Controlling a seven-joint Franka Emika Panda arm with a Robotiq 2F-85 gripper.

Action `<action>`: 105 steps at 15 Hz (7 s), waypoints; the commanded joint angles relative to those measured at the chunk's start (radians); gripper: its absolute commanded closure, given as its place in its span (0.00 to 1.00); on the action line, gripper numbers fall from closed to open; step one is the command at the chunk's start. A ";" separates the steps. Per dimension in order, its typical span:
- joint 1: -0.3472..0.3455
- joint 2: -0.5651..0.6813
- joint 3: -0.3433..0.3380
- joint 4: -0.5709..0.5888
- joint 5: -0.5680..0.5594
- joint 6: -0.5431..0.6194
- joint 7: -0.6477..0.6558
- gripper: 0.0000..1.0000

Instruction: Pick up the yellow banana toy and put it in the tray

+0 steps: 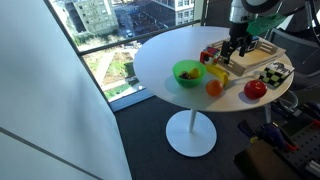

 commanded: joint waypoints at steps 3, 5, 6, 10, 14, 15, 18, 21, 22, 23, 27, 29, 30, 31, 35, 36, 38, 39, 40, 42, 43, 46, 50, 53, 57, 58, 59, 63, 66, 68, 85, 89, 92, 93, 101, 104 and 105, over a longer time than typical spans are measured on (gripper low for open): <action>0.031 0.105 -0.008 0.066 -0.032 0.051 0.049 0.00; 0.040 0.135 -0.013 0.083 -0.038 0.064 0.069 0.00; 0.043 0.148 -0.016 0.091 -0.042 0.071 0.077 0.00; 0.053 0.191 -0.026 0.120 -0.047 0.092 0.090 0.00; 0.059 0.219 -0.035 0.137 -0.045 0.111 0.092 0.00; 0.061 0.225 -0.037 0.140 -0.045 0.117 0.092 0.00; 0.067 0.239 -0.044 0.145 -0.047 0.133 0.097 0.00; 0.078 0.253 -0.052 0.151 -0.056 0.139 0.107 0.00; 0.082 0.256 -0.055 0.153 -0.060 0.140 0.112 0.00; 0.086 0.260 -0.058 0.156 -0.067 0.142 0.119 0.00; 0.100 0.278 -0.065 0.165 -0.088 0.141 0.139 0.00; 0.106 0.283 -0.068 0.168 -0.091 0.139 0.143 0.25; 0.108 0.285 -0.070 0.169 -0.092 0.138 0.143 0.26; 0.110 0.285 -0.071 0.169 -0.093 0.138 0.145 0.34; 0.114 0.271 -0.076 0.168 -0.093 0.129 0.161 0.66; 0.115 0.261 -0.079 0.169 -0.097 0.120 0.167 0.75; 0.115 0.251 -0.085 0.175 -0.102 0.115 0.175 0.85; 0.116 0.245 -0.088 0.177 -0.107 0.113 0.180 0.85; 0.116 0.238 -0.090 0.179 -0.111 0.111 0.184 0.85; 0.115 0.223 -0.092 0.181 -0.116 0.108 0.191 0.85; 0.114 0.214 -0.092 0.181 -0.119 0.108 0.194 0.85; 0.110 0.186 -0.089 0.176 -0.118 0.111 0.195 0.85; 0.101 0.144 -0.085 0.165 -0.111 0.113 0.190 0.85; 0.086 0.121 -0.081 0.167 -0.089 0.096 0.174 0.85; 0.054 0.095 -0.080 0.171 -0.057 0.057 0.151 0.85; 0.046 0.089 -0.082 0.173 -0.049 0.048 0.150 0.85; 0.036 0.083 -0.083 0.173 -0.041 0.038 0.149 0.85; 0.001 0.065 -0.093 0.170 -0.019 0.015 0.151 0.85; -0.025 0.069 -0.106 0.169 -0.004 0.007 0.150 0.85; -0.041 0.077 -0.117 0.168 0.002 0.005 0.152 0.85; -0.088 0.164 -0.170 0.171 0.018 0.022 0.167 0.67; -0.083 0.157 -0.169 0.167 0.013 0.021 0.169 0.22; -0.081 0.148 -0.164 0.164 0.020 0.012 0.161 0.01; -0.080 0.144 -0.161 0.163 0.022 0.007 0.157 0.00; -0.066 0.104 -0.124 0.167 0.071 -0.106 0.101 0.00; -0.058 0.081 -0.113 0.172 0.066 -0.165 0.084 0.00; -0.057 0.073 -0.109 0.174 0.065 -0.186 0.075 0.00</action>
